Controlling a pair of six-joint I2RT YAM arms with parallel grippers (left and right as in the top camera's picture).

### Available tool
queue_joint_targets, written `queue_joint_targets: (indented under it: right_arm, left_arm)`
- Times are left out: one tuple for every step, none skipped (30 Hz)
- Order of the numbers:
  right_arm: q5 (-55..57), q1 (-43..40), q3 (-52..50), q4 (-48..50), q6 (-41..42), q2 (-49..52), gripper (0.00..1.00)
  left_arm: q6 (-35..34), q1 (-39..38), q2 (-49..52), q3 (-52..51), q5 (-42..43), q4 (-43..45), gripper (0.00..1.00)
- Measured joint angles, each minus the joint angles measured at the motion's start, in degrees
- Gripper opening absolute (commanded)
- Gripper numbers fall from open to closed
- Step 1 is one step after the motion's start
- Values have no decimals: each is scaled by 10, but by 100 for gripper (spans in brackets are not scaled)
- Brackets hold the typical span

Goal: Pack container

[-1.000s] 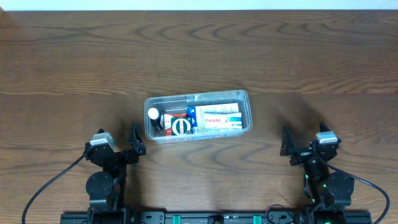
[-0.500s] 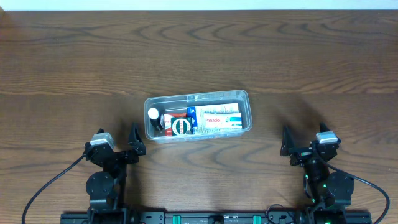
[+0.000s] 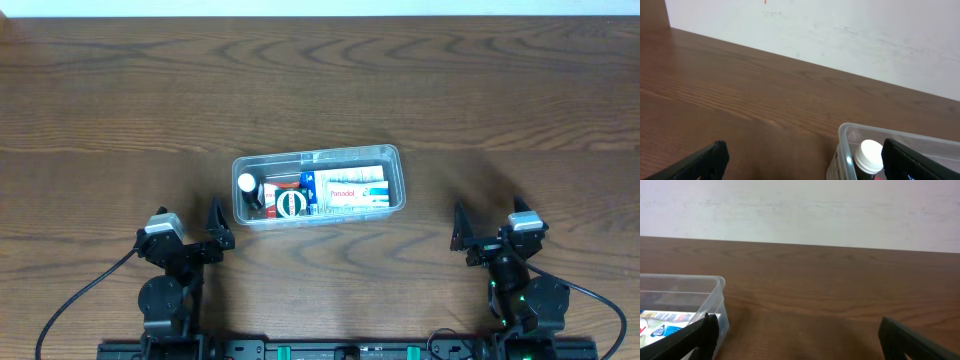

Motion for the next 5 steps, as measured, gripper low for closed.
queue_joint_targets:
  right_arm:
    - [0,0,0,0,0,0,99]
    - [0,0,0,0,0,0,99]
    - [0,0,0,0,0,0,99]
    - [0,0,0,0,0,0,99]
    - [0,0,0,0,0,0,99]
  left_arm:
    - [0,0,0,0,0,0,98]
    - [0,0,0,0,0,0,98]
    - [0,0,0,0,0,0,98]
    - [0,0,0,0,0,0,98]
    - [0,0,0,0,0,0,98]
